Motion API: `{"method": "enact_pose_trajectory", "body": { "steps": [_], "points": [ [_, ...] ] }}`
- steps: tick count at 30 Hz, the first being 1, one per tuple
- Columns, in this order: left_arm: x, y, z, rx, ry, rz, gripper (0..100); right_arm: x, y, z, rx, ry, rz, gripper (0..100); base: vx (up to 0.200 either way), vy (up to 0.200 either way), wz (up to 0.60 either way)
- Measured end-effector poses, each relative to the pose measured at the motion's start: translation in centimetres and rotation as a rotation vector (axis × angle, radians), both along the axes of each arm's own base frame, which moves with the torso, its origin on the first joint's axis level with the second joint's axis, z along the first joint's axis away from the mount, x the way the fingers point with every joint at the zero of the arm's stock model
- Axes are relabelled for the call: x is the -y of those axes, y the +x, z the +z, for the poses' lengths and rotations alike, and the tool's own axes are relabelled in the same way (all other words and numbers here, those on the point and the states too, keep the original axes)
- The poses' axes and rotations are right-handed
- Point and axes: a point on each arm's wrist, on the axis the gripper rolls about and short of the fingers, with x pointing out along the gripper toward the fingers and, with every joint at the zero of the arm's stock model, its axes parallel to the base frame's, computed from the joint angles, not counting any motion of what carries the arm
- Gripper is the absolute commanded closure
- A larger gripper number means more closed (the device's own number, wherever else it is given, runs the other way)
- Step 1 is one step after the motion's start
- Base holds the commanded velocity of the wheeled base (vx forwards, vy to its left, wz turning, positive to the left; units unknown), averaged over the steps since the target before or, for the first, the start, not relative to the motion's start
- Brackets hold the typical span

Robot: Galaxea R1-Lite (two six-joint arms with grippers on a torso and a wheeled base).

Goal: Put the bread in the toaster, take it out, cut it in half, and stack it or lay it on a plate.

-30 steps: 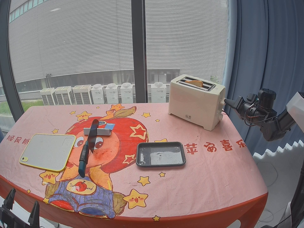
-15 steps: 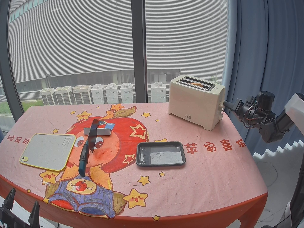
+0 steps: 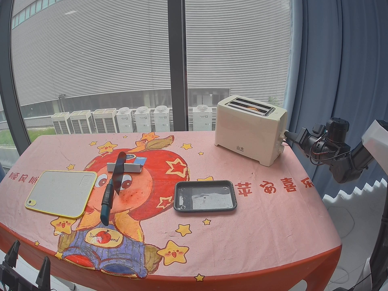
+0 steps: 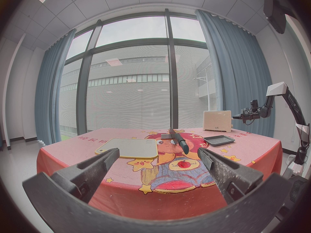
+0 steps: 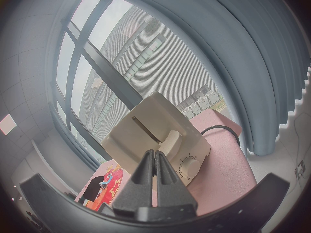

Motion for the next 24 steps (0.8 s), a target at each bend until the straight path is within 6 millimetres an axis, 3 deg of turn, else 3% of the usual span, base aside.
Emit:
{"method": "enact_pose_trajectory", "body": {
  "steps": [24],
  "points": [
    [0.0,0.0,0.0,0.0,0.0,0.0,0,-0.06,0.04,-0.38,-0.011,-0.001,0.002,100,0.0,0.0,0.0]
  ]
}}
